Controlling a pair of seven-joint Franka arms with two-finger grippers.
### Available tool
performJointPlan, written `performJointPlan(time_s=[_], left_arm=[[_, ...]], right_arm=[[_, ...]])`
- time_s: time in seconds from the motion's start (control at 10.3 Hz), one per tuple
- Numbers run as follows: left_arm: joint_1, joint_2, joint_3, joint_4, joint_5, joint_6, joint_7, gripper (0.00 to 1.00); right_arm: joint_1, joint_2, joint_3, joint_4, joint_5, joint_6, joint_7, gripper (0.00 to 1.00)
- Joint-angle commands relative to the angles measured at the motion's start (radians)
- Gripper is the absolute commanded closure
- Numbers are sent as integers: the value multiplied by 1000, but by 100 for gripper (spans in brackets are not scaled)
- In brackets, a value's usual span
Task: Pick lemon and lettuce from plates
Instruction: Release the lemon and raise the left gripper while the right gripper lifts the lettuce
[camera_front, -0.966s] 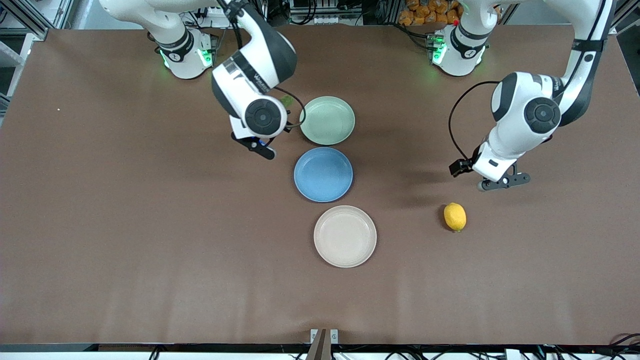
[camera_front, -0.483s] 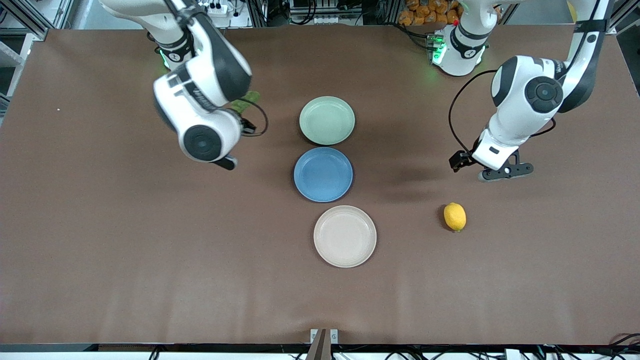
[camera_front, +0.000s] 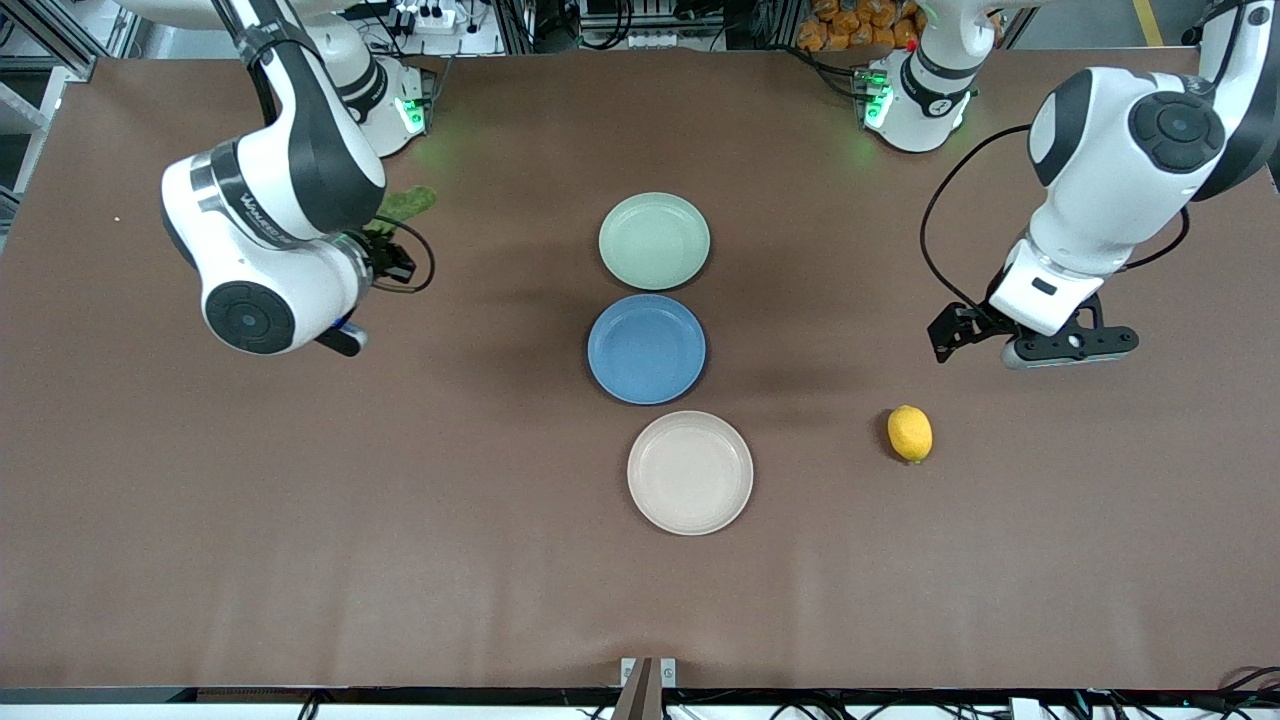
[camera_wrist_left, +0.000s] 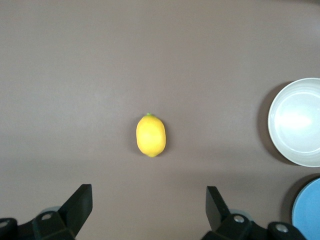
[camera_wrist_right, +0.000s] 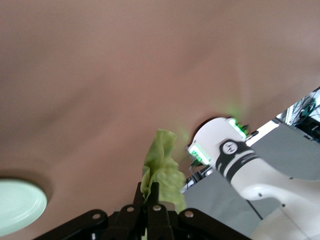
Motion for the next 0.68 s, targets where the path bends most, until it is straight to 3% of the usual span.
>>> performJointPlan(time_s=[0.0, 0.58], left_arm=[[8, -10, -4, 45, -7, -64, 40, 0], [2, 23, 2, 301, -12, -362, 185, 0]], right_arm=[[-71, -20, 12, 11, -58, -2, -85, 100], [-225, 40, 11, -44, -134, 227, -357, 100]])
